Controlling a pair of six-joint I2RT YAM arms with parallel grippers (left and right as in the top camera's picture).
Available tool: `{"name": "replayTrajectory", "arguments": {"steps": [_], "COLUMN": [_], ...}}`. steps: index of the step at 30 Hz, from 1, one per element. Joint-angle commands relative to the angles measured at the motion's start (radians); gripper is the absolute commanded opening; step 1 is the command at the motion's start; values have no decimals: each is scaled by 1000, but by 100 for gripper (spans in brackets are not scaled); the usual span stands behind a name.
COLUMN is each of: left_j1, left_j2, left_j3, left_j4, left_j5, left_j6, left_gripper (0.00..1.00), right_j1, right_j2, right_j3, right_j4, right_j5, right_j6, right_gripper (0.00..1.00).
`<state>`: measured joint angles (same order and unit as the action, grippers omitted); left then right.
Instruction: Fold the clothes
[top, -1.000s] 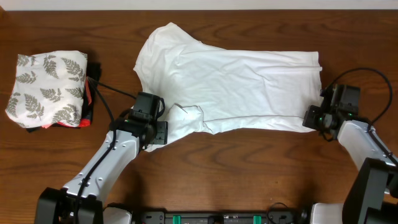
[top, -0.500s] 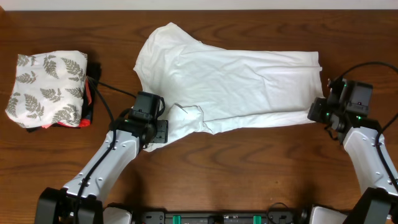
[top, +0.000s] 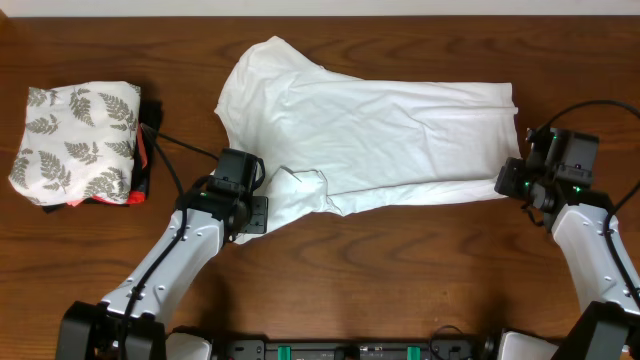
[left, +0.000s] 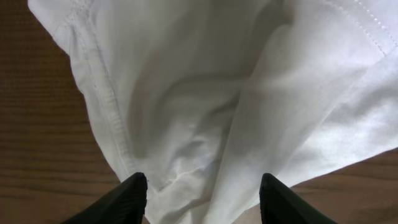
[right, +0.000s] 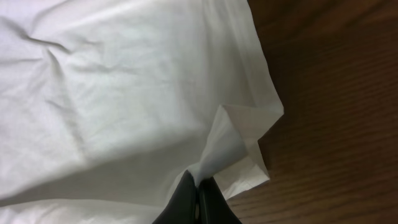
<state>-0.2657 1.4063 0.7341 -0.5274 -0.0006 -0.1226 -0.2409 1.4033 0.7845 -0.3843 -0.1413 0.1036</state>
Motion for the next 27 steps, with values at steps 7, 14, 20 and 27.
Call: {"name": "replayTrajectory", "arguments": {"steps": [7,14,20,27], "left_j1": [-2,-2,-2,-50], "left_j2": [11,11,12,55], "left_j3": [3,3,3,3], "left_j4": [-39,-117,-120,-118], "left_j5": [-8,-8,-8,-8], "left_j6": [10,-33,-31,-32], "left_gripper": [59,58,51,51], "right_j1": [-16,-16,-16,-16], "right_j2": [-8,-8,-8,-8], "right_j3": [13,13,13,13], "right_j4": [-1,-1,-2,-2], "right_j5": [10,10,10,10], "right_j6": [14,15,15,15], "right_gripper": [1,1,1,1]}}
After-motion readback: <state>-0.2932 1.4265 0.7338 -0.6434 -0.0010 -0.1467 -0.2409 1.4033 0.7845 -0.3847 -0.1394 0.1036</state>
